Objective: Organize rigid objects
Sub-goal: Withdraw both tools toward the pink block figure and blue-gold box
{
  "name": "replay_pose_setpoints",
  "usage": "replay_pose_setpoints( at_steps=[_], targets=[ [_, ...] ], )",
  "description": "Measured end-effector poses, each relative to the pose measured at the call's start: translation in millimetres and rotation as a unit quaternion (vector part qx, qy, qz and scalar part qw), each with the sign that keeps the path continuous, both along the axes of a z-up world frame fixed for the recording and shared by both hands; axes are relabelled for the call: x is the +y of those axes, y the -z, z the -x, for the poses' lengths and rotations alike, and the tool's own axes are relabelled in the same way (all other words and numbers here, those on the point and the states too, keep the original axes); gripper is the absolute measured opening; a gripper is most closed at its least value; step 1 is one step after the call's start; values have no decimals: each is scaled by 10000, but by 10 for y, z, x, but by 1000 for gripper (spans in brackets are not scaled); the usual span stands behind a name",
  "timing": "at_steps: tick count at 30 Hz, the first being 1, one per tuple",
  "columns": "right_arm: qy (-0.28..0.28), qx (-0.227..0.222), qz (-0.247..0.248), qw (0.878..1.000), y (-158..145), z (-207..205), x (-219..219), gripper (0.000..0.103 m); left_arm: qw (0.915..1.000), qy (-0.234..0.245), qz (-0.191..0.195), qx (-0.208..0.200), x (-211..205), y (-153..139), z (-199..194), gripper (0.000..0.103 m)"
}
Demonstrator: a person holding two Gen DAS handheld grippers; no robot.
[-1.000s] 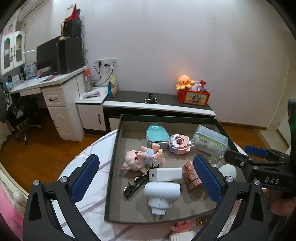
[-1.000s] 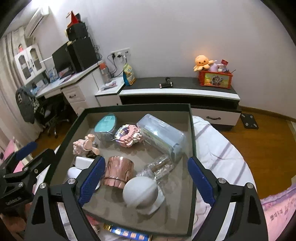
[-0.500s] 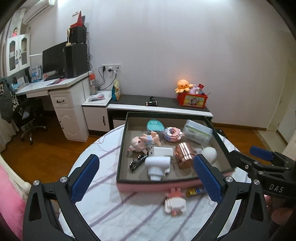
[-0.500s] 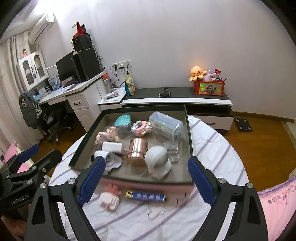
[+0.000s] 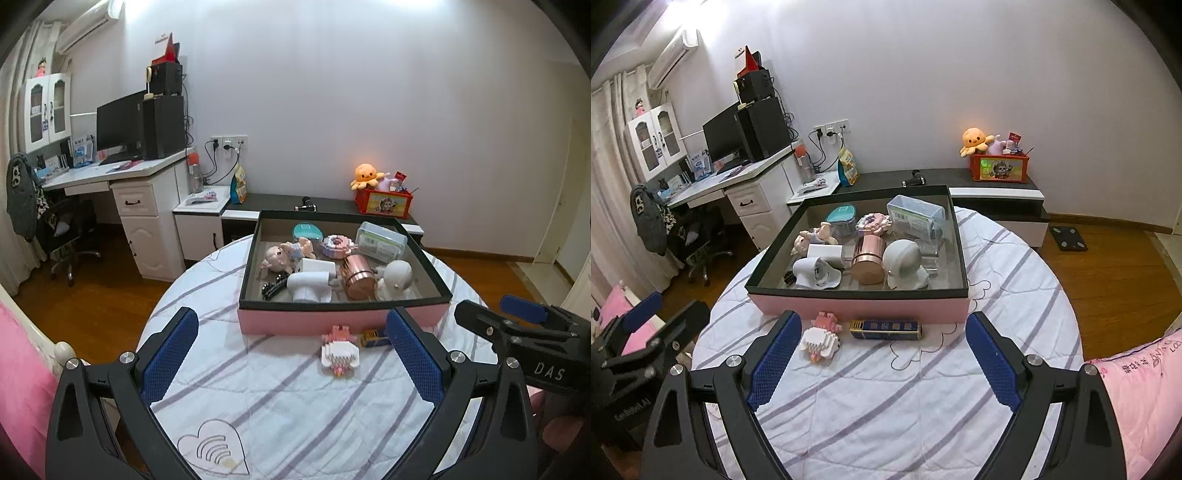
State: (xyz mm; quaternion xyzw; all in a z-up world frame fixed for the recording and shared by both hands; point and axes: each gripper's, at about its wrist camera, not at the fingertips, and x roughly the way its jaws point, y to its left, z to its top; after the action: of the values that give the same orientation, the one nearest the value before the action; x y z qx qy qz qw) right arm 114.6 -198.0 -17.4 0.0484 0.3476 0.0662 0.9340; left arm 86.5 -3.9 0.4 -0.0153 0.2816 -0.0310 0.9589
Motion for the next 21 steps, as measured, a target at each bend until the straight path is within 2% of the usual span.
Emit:
replay_pose_setpoints(
  at_steps=[13, 21],
  targets=[
    [30, 6, 11, 10000, 10, 45, -29, 92, 9999, 8, 25, 118, -49, 101, -12, 103],
    [100, 336, 90, 9993, 250, -121, -64, 92, 9990, 2, 61, 434, -68, 338, -202, 103]
  ],
)
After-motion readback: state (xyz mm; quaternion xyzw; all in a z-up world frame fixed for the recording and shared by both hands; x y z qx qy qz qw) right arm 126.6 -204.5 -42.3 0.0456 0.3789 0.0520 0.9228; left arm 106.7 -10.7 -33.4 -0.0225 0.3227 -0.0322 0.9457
